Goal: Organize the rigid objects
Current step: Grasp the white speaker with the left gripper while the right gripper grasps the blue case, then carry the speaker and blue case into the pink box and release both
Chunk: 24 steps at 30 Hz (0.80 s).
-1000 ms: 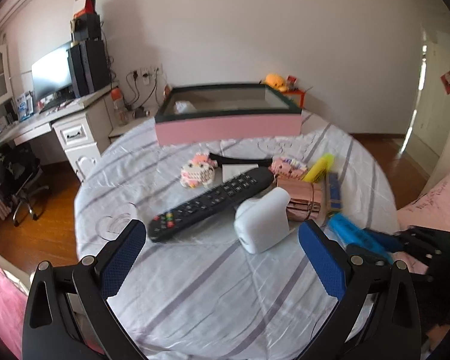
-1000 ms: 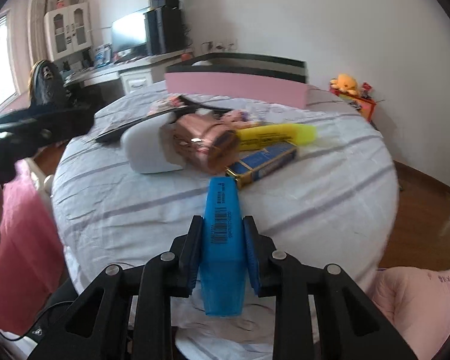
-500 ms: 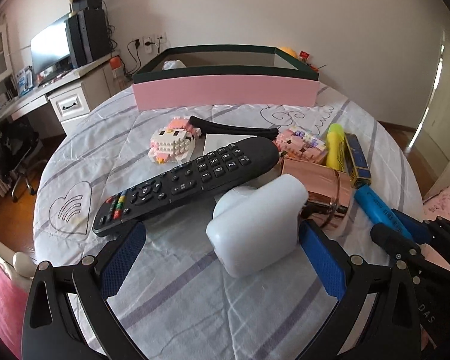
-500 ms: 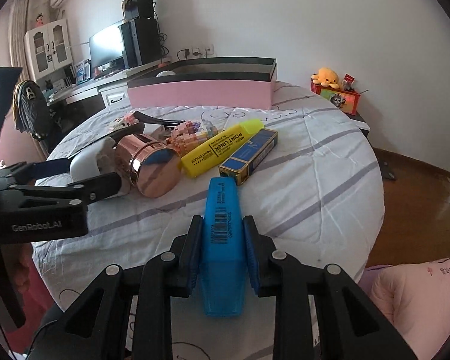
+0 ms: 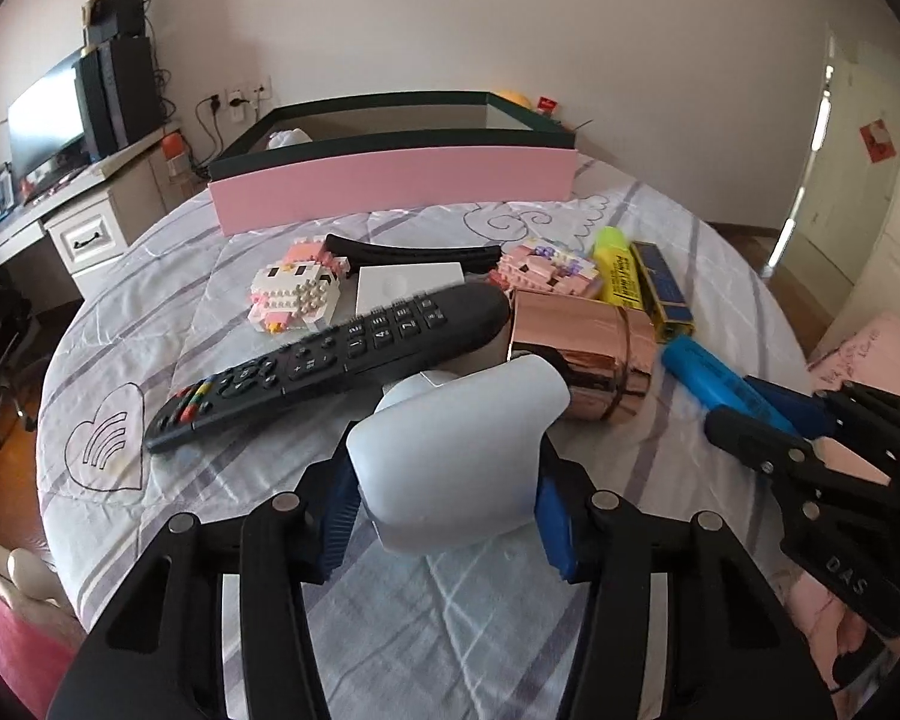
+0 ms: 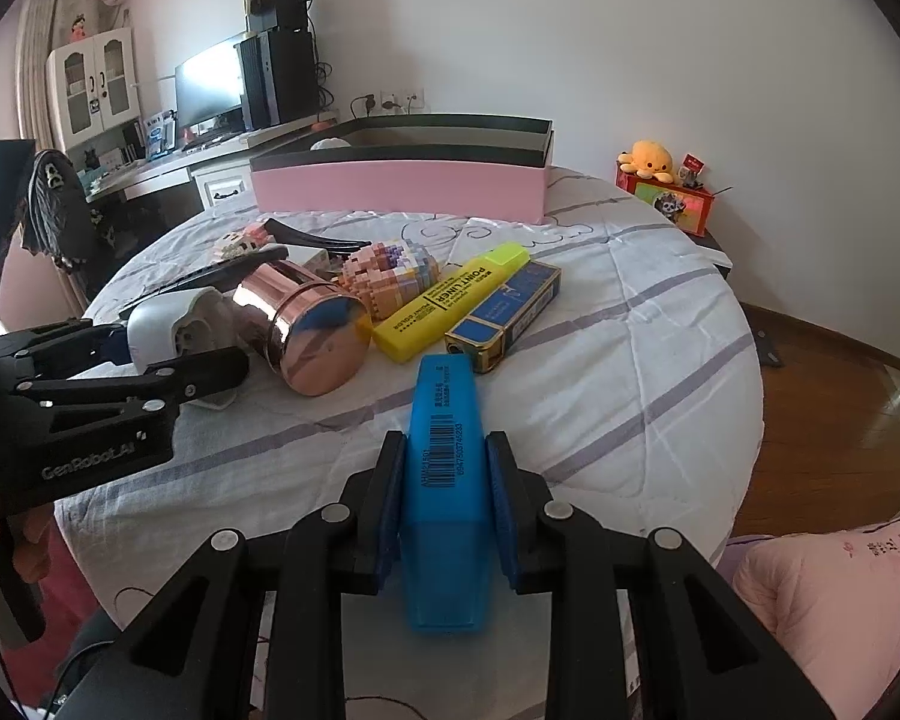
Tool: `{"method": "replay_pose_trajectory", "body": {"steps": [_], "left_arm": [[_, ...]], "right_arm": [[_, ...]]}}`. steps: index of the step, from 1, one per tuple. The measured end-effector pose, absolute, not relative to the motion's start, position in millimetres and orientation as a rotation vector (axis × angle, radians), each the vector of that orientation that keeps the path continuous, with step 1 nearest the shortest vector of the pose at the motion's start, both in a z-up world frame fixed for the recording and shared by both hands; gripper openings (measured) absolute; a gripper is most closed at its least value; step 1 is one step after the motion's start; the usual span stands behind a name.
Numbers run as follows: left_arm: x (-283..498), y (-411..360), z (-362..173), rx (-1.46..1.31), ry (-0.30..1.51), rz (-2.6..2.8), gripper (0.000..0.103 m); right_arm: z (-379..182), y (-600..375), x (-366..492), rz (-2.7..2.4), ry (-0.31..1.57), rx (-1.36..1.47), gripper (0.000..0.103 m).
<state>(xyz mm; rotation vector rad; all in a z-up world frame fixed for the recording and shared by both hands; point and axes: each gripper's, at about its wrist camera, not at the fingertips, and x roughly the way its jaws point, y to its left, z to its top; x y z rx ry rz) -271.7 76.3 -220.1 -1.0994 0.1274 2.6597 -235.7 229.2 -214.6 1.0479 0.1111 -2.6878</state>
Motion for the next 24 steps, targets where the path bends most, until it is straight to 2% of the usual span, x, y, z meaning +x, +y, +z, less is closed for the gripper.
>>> {"method": "replay_pose_trajectory", "body": {"steps": [13, 24], "left_arm": [[-246.9, 66.3, -192.7, -0.988, 0.148, 2.648, 0.051], [-237.3, 55.9, -154.2, -0.856, 0.158, 2.701, 0.051]], "right_arm": [[-200.1, 214.5, -223.3, -2.672, 0.084, 1.01, 0.027], [-161.2, 199.5, -216.8, -2.688, 0.089, 0.888, 0.027]]}}
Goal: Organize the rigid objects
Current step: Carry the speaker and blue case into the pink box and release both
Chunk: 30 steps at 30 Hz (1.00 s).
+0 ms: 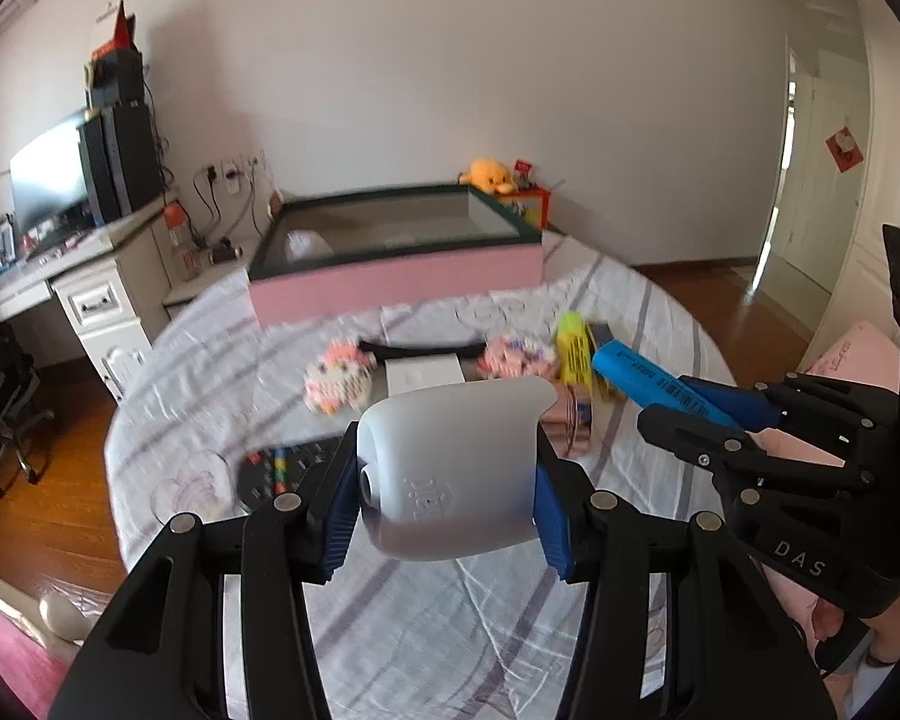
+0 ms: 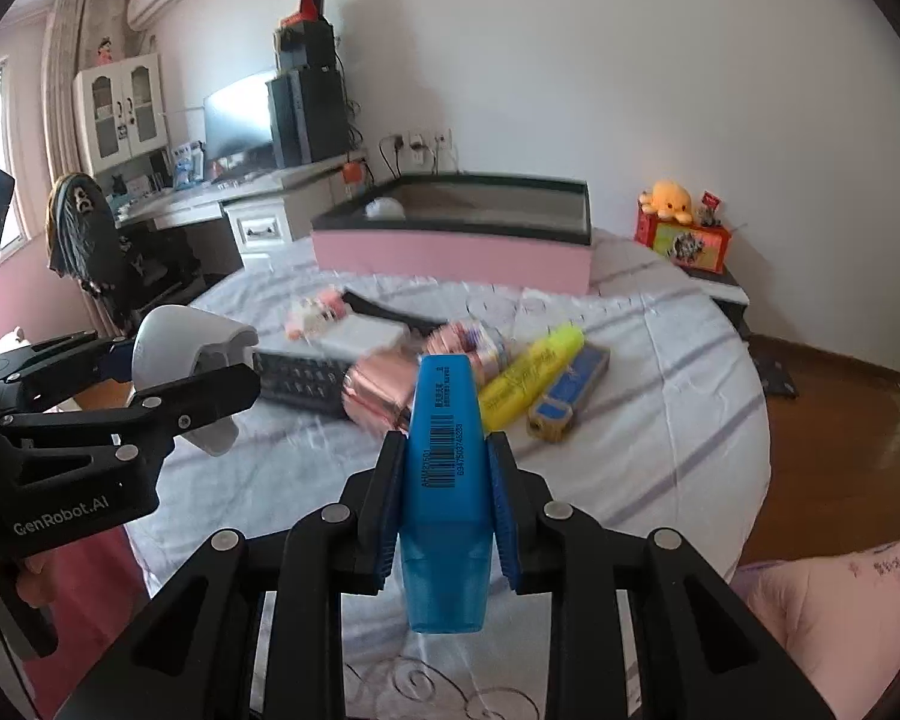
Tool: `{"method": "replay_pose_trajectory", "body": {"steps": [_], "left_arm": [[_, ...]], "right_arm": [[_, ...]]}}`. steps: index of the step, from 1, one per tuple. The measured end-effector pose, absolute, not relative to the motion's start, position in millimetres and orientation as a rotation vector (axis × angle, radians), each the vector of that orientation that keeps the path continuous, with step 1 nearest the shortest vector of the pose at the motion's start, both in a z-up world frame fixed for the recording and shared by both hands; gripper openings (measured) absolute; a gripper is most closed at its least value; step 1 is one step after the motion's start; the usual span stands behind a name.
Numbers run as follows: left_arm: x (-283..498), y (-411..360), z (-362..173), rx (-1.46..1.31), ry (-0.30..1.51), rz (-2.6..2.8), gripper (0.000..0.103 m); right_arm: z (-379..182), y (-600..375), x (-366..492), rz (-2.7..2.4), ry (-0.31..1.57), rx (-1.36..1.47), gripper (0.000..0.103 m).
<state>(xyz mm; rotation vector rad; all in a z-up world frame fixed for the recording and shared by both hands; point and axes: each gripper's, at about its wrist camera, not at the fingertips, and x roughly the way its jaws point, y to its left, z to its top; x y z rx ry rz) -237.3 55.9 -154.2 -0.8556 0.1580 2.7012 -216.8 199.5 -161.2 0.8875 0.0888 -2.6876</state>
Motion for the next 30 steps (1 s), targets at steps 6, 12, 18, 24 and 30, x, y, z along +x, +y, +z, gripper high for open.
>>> {"method": "replay_pose_trajectory", "body": {"steps": [6, 12, 18, 24, 30], "left_arm": [[-243.2, 47.0, -118.8, -0.737, 0.171, 2.777, 0.051], [-262.3, 41.8, -84.7, -0.635, 0.182, 2.843, 0.051], [-297.3, 48.7, -58.9, -0.57, 0.21, 2.87, 0.051], [-346.4, 62.9, -49.4, -0.556, 0.235, 2.879, 0.051], [-407.4, 70.2, -52.7, -0.598, 0.245, 2.877, 0.051]], "right_arm": [[-123.9, 188.6, -224.1, -2.69, 0.1, 0.771, 0.027], [-86.4, 180.8, -240.2, -2.691, 0.119, 0.668, 0.027], [-55.1, 177.9, -268.6, -2.696, 0.13, 0.593, 0.027], [-47.0, 177.7, -312.3, -2.701, 0.145, 0.589, 0.027], [-49.7, 177.3, -364.1, -2.692, 0.154, 0.621, 0.027]]}}
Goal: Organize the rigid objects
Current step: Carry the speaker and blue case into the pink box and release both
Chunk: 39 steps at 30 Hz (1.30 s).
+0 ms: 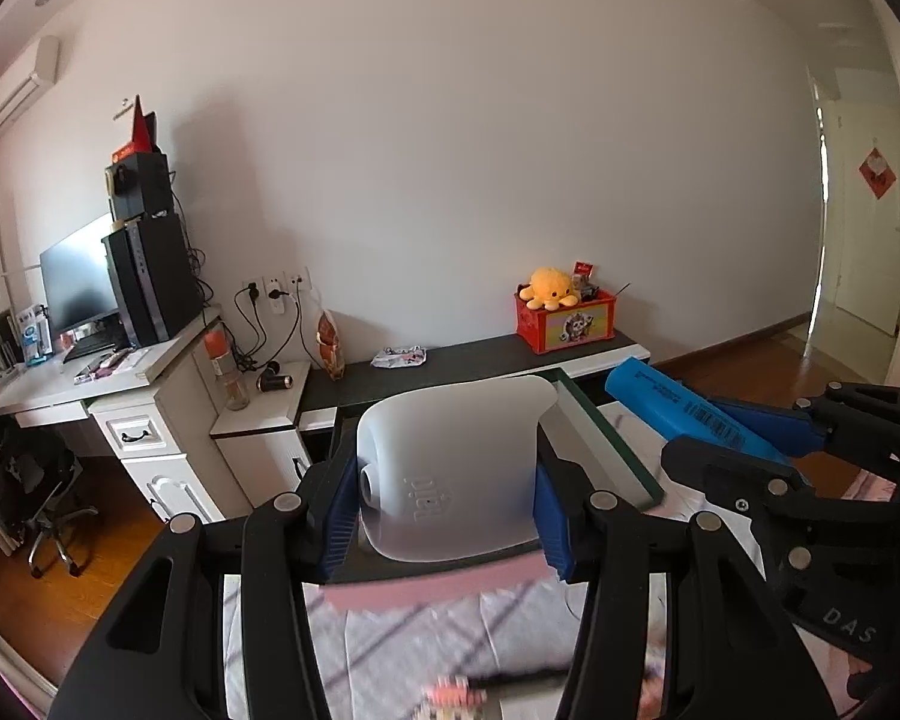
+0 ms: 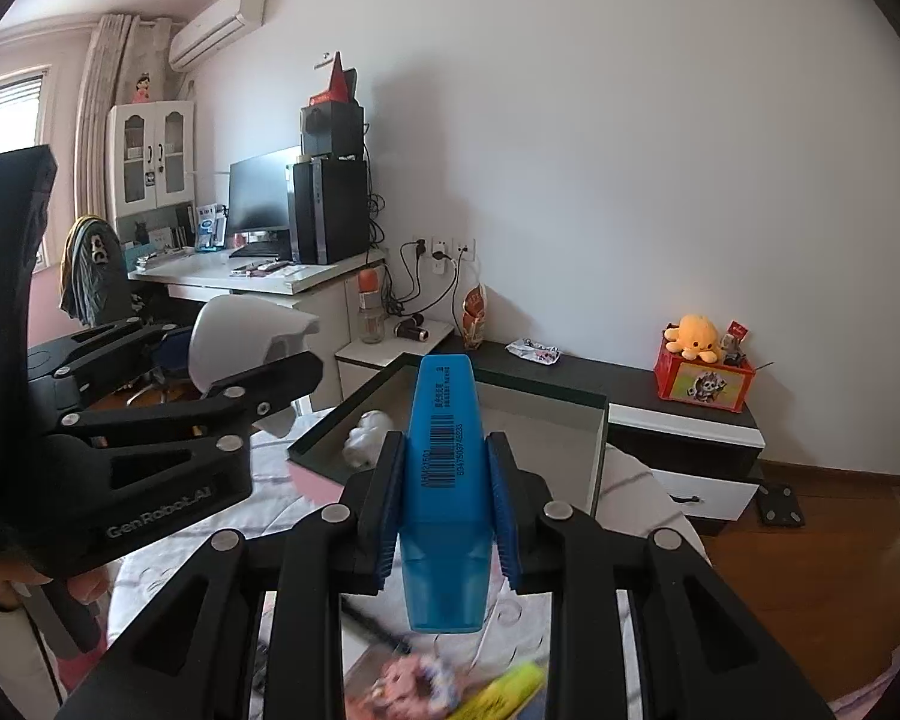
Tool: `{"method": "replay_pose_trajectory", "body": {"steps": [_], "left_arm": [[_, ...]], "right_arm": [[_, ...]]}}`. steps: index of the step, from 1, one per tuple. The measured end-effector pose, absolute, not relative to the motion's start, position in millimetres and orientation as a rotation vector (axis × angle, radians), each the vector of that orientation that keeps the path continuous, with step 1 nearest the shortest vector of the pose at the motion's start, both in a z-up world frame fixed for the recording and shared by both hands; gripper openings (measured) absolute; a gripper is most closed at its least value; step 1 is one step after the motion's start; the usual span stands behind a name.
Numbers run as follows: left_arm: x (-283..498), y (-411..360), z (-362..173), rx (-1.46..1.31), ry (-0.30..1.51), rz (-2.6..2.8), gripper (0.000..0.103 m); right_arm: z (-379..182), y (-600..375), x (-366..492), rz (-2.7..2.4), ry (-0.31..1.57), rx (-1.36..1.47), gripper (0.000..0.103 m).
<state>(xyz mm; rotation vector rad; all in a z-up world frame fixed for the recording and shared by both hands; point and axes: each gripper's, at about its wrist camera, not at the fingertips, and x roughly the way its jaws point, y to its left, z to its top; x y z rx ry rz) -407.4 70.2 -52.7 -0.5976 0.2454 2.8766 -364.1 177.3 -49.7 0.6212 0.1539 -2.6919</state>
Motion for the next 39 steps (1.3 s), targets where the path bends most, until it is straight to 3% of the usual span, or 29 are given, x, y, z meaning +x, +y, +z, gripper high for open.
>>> {"method": "replay_pose_trajectory", "body": {"steps": [17, 31, 33, 37, 39], "left_arm": [[-558.0, 89.0, -147.1, -1.045, 0.251, 2.742, 0.051], [-574.4, 86.2, -185.2, -1.201, 0.302, 2.71, 0.052], [-572.9, 85.2, -183.3, -1.198, 0.304, 2.718, 0.058], [-563.2, 78.9, -168.2, -1.137, 0.269, 2.744, 0.081], [-557.4, 75.0, -160.6, -1.109, 0.274, 2.761, 0.083]], "right_arm": [[-123.3, 182.1, -502.3, -2.627, 0.184, 0.943, 0.027], [-172.9, 184.7, -531.6, -2.576, 0.21, 1.135, 0.027], [-176.9, 183.7, -532.9, -2.566, 0.207, 1.153, 0.027], [-181.3, 181.9, -533.8, -2.557, 0.204, 1.173, 0.027], [-180.5, 181.5, -533.0, -2.555, 0.192, 1.174, 0.027]]}}
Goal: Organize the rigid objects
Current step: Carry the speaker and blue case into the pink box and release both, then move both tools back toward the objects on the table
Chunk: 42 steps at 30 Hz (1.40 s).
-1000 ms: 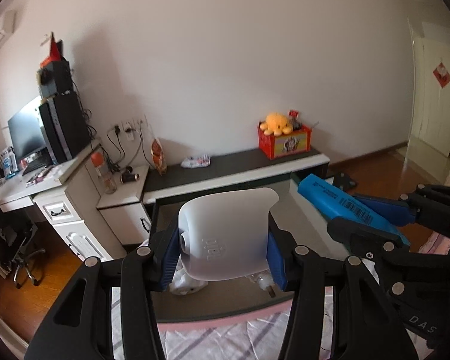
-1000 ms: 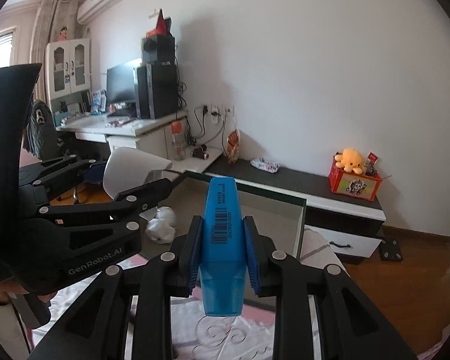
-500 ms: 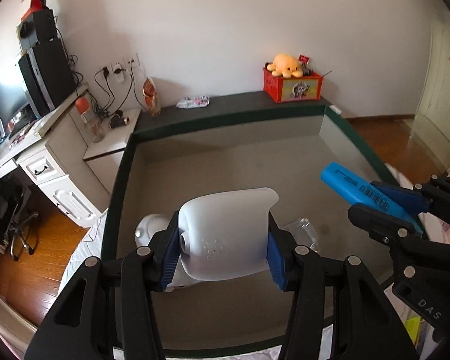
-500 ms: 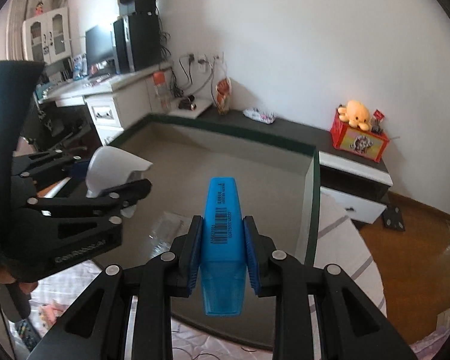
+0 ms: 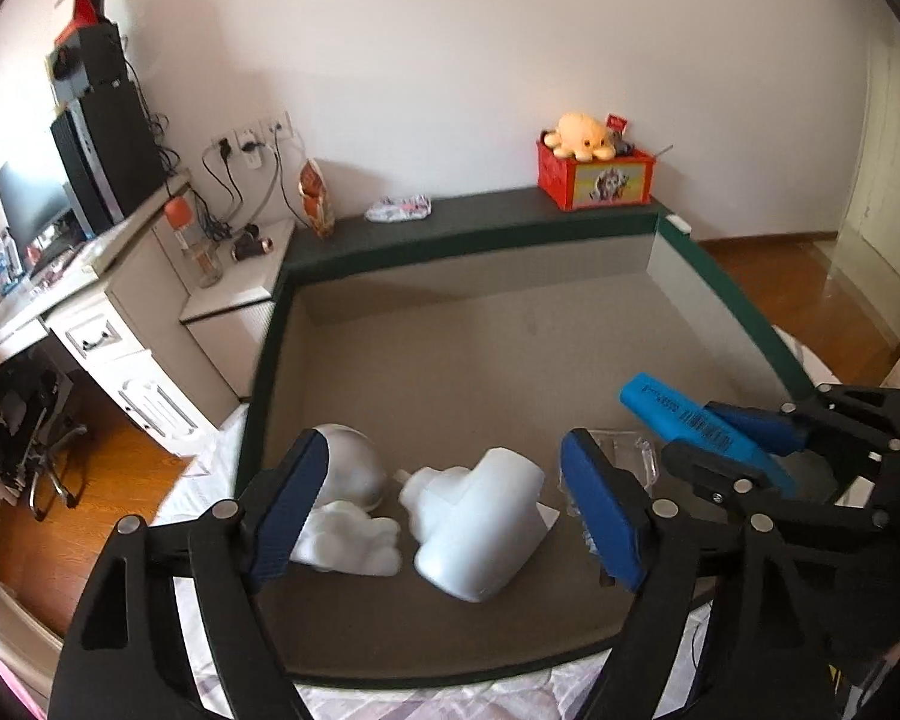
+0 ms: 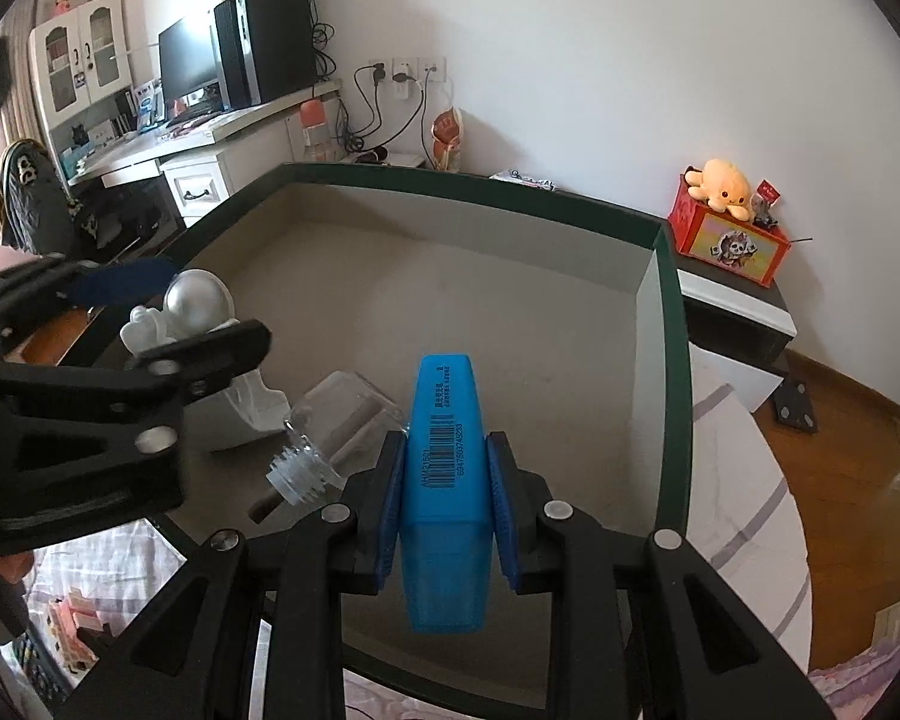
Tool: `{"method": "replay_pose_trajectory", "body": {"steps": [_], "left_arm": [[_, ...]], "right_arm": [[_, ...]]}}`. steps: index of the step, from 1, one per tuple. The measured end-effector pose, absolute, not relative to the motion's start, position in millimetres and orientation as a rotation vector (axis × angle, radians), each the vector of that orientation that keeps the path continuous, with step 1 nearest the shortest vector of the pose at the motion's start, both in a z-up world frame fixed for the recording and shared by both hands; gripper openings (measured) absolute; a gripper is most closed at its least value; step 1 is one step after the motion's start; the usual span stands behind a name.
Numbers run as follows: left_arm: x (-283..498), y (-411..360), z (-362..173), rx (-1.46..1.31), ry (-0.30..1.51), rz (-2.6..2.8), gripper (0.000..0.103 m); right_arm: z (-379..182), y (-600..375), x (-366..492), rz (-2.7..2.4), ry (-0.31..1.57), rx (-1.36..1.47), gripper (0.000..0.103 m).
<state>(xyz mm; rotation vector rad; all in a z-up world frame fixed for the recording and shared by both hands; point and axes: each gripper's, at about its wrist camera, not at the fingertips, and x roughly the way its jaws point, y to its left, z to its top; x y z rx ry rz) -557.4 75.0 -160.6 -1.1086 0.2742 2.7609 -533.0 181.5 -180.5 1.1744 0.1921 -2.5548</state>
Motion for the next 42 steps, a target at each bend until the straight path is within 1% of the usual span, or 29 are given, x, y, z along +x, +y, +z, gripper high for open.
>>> {"method": "replay_pose_trajectory", "body": {"steps": [1, 6, 8, 10, 11, 12, 13, 14, 17, 18, 19, 20, 26, 32, 36, 42], "left_arm": [[-554.5, 72.5, -157.7, -1.101, 0.274, 2.769, 0.086], [-531.3, 56.4, -140.4, -1.051, 0.247, 2.829, 0.093], [-518.9, 49.5, -133.0, -1.019, 0.239, 2.853, 0.096], [-502.8, 41.2, -124.7, -0.984, 0.224, 2.881, 0.098], [-491.1, 36.4, -119.2, -0.959, 0.214, 2.896, 0.099], [-483.4, 32.5, -115.2, -0.943, 0.208, 2.907, 0.101], [-472.4, 28.5, -110.3, -0.918, 0.203, 2.918, 0.103], [-463.5, 24.8, -105.7, -0.896, 0.199, 2.926, 0.103], [-429.6, 14.6, -90.8, -0.82, 0.17, 2.949, 0.103], [-416.9, 11.6, -86.0, -0.798, 0.162, 2.957, 0.103], [-403.9, 8.9, -81.6, -0.768, 0.159, 2.97, 0.103], [-392.7, 6.7, -77.8, -0.739, 0.154, 2.983, 0.103], [-313.8, -10.2, -62.7, -0.605, 0.056, 3.018, 0.103], [-236.0, -21.2, -65.8, -0.49, -0.034, 3.017, 0.103], [-202.6, -20.6, -65.5, -0.474, -0.017, 2.976, 0.103], [-175.8, -17.4, -61.6, -0.456, 0.045, 2.969, 0.103]], "right_arm": [[-180.1, 181.2, -532.3, -2.556, 0.194, 1.174, 0.027], [-178.7, 183.7, -529.1, -2.568, 0.151, 1.175, 0.028], [-173.4, 184.6, -521.9, -2.592, 0.144, 1.15, 0.036], [-165.4, 184.7, -514.3, -2.616, 0.135, 1.119, 0.058], [-157.6, 185.9, -505.7, -2.631, 0.127, 1.091, 0.061], [-152.5, 186.4, -501.1, -2.641, 0.123, 1.072, 0.068], [-142.5, 187.9, -489.7, -2.665, 0.118, 1.034, 0.076], [-135.6, 188.4, -482.0, -2.679, 0.117, 1.007, 0.081], [-110.6, 191.9, -448.1, -2.728, 0.096, 0.902, 0.083], [-103.5, 192.5, -436.3, -2.739, 0.096, 0.868, 0.088], [-95.8, 192.4, -421.5, -2.755, 0.098, 0.824, 0.097], [-87.1, 192.2, -402.2, -2.774, 0.104, 0.77, 0.103], [-55.7, 194.1, -314.5, -2.84, 0.098, 0.595, 0.103], [-51.4, 198.3, -228.0, -2.965, 0.093, 0.457, 0.103], [-54.7, 199.3, -187.8, -3.007, 0.104, 0.455, 0.103], [-54.7, 203.2, -156.0, -3.024, 0.114, 0.457, 0.103]]}}
